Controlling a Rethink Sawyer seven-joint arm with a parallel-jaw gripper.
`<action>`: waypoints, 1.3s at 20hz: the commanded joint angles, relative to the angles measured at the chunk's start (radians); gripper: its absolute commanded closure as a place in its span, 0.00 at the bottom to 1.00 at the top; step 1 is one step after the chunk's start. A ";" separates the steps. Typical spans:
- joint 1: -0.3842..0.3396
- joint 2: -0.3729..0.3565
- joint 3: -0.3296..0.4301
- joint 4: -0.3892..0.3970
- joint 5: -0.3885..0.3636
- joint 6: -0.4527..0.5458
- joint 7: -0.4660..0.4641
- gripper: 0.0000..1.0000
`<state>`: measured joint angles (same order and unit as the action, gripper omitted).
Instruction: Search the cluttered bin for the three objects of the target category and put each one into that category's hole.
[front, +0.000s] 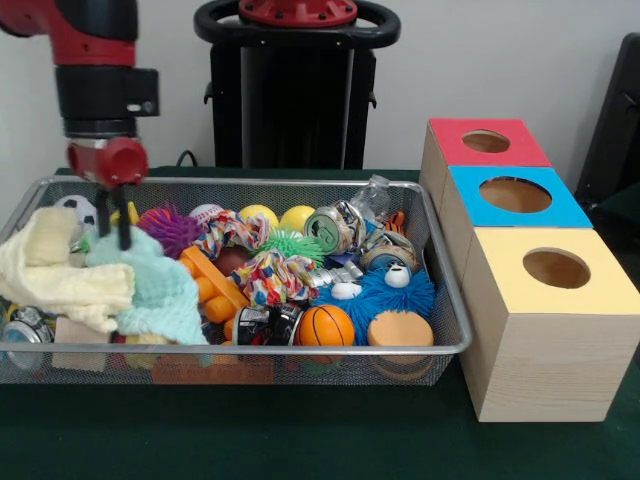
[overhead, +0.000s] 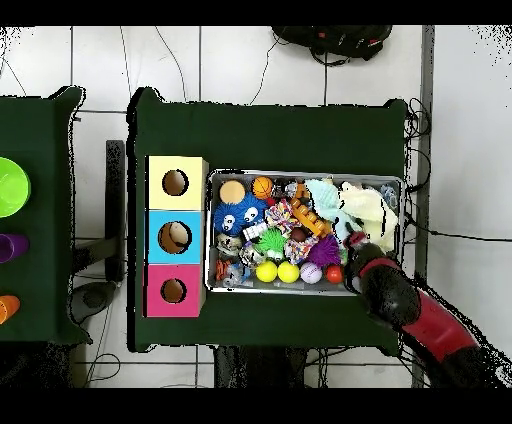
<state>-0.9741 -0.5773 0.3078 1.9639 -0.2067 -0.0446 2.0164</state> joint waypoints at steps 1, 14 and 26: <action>0.244 0.018 -0.103 -0.067 0.171 -0.087 0.264 0.00; 0.377 0.017 -0.210 -0.003 0.241 -0.136 0.208 0.00; 0.333 0.022 -0.163 0.111 0.147 -0.240 0.212 0.00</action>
<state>-0.6141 -0.5775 0.1275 2.0034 -0.0189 -0.2197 2.0164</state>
